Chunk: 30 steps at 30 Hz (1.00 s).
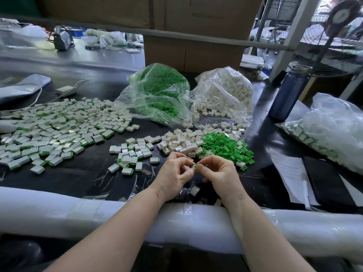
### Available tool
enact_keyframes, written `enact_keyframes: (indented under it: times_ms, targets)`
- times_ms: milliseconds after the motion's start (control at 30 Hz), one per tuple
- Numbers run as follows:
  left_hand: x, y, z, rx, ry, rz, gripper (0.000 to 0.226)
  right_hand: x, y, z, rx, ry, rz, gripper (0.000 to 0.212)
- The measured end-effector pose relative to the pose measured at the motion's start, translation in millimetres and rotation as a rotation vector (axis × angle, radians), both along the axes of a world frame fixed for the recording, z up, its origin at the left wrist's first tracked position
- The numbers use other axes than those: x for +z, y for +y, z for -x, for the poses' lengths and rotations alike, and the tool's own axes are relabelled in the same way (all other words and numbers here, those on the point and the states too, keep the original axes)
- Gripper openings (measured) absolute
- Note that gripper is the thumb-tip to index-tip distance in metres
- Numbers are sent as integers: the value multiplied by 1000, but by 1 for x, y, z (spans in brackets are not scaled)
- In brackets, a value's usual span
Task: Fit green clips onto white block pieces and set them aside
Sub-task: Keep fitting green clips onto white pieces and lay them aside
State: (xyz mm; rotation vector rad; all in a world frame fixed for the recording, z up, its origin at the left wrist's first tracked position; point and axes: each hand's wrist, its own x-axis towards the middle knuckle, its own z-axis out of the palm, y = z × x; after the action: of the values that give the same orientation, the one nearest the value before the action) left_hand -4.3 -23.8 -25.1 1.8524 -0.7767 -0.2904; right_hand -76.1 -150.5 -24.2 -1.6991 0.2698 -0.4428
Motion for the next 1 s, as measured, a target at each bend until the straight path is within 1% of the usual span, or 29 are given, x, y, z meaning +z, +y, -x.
enact_keyframes:
  times_ms: [167, 233, 367, 433, 500, 567, 633, 733, 867, 900, 1000]
  targets:
    - [0, 0, 0, -7, -5, -16, 13, -1, 1, -1, 2, 24, 17, 17]
    - [-1, 1, 0, 17, 12, -6, 14, 0, 0, -1, -38, 9, 41, 16]
    - [-2, 1, 0, 182, 20, 40, 21, -2, -5, -1, -250, -1, 81, 19]
    - [-3, 2, -1, 302, -51, 37, 26, -3, -8, -1, -363, 15, 116, 18]
    - [-3, 4, -4, 425, -145, 11, 26, -5, -11, -2, -458, 50, 151, 17]
    - [-4, 6, -5, 511, -186, -7, 26, -6, -14, -3, -525, 87, 180, 17]
    - [-5, 5, -7, 551, -208, -63, 28, -7, -15, -3, -562, 114, 212, 16]
    - [-7, 4, -8, 545, -186, -201, 34, -7, -16, -3, -598, 148, 249, 11]
    - [-8, 3, -8, 542, -151, -339, 31, -7, -20, -3, -666, 177, 264, 3]
    - [-8, 2, -8, 541, -143, -357, 32, -7, -21, -2, -680, 192, 278, 5]
    - [-8, 2, -8, 539, -159, -424, 36, -7, -21, -2, -704, 252, 349, 23]
